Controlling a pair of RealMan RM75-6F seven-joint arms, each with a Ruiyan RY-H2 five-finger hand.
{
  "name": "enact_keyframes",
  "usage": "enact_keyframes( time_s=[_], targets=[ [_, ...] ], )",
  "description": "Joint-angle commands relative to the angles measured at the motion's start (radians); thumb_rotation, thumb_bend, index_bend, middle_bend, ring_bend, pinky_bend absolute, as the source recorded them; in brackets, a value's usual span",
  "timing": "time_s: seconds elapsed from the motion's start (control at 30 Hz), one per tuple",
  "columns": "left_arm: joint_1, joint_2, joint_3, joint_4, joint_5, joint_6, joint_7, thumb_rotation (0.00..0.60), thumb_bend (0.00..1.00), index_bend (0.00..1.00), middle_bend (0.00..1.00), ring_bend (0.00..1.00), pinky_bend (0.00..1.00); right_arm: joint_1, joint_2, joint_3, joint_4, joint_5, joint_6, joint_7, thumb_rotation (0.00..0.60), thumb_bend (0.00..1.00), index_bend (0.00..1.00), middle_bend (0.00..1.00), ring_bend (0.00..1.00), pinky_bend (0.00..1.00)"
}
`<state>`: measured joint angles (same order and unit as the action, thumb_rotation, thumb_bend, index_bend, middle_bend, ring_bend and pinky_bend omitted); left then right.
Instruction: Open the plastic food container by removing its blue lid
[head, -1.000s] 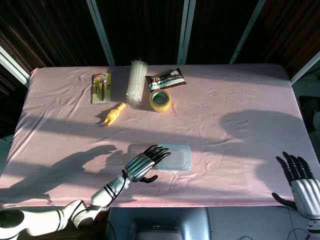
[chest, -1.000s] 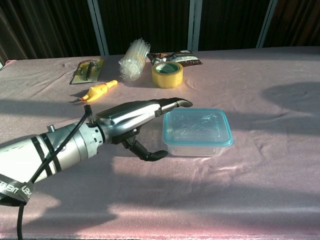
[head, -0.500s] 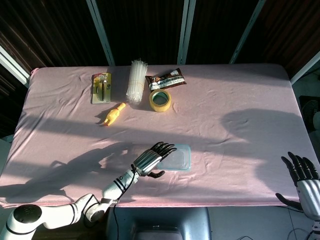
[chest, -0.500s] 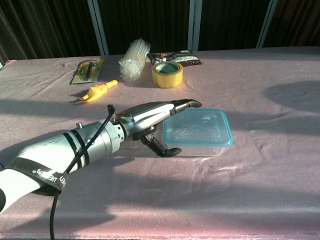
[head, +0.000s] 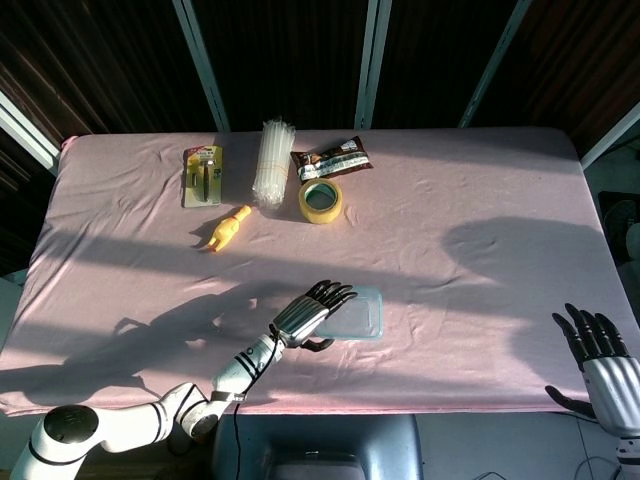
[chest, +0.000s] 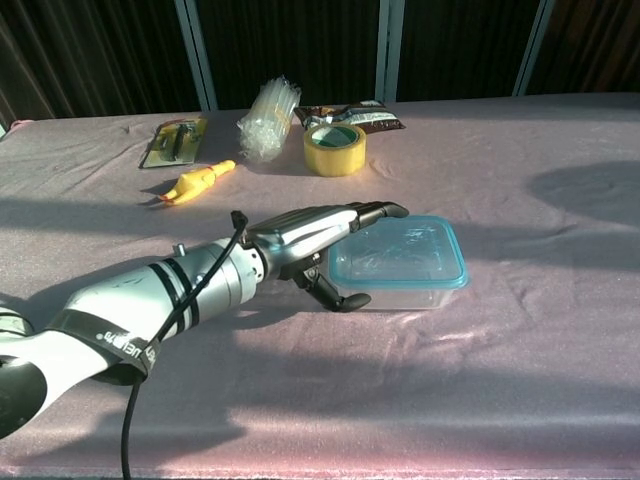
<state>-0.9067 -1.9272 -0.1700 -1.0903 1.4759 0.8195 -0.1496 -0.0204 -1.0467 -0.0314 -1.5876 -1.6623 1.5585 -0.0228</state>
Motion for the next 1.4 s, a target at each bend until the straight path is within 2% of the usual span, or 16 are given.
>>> enact_keyframes(
  time_s=[0.03,0.23,0.4,0.5,0.77,0.97,1.4],
  targets=[
    [-0.001,-0.008,0.009,-0.001,-0.006,-0.003,-0.004,0.600,0.33,0.00,0.09,0.04,0.11,0.039,-0.027,0.000,0.004,-0.028,-0.053,-0.065,0.600,0.13,0.00,0.00,0.00,0.00],
    [-0.001,-0.027,0.027,0.007,0.011,0.019,0.002,0.600,0.33,0.00,0.11,0.06,0.13,0.100,-0.057,0.008,0.006,-0.051,-0.130,-0.114,0.600,0.13,0.05,0.00,0.00,0.00],
    [-0.004,-0.046,0.044,0.015,0.024,0.030,0.009,0.600,0.33,0.00,0.11,0.06,0.13,0.212,-0.129,0.034,0.038,-0.085,-0.247,-0.109,0.600,0.21,0.27,0.00,0.00,0.00],
    [-0.002,-0.048,0.052,0.009,0.031,0.043,0.011,0.600,0.33,0.00,0.10,0.05,0.13,0.311,-0.235,0.050,0.106,-0.147,-0.310,-0.066,0.600,0.25,0.32,0.00,0.00,0.00],
    [0.000,-0.026,0.061,-0.013,0.023,0.042,0.035,0.600,0.33,0.00,0.09,0.04,0.12,0.416,-0.426,0.047,0.263,-0.216,-0.312,0.001,0.600,0.32,0.50,0.06,0.00,0.00],
    [0.006,-0.001,0.065,-0.042,0.018,0.051,0.067,0.600,0.33,0.00,0.09,0.03,0.11,0.448,-0.486,0.040,0.294,-0.212,-0.317,-0.011,0.600,0.36,0.57,0.07,0.00,0.00],
    [0.014,0.021,0.076,-0.078,0.012,0.056,0.082,0.600,0.33,0.00,0.08,0.03,0.10,0.481,-0.509,0.016,0.299,-0.168,-0.340,-0.013,0.600,0.37,0.60,0.08,0.00,0.00]
  ],
)
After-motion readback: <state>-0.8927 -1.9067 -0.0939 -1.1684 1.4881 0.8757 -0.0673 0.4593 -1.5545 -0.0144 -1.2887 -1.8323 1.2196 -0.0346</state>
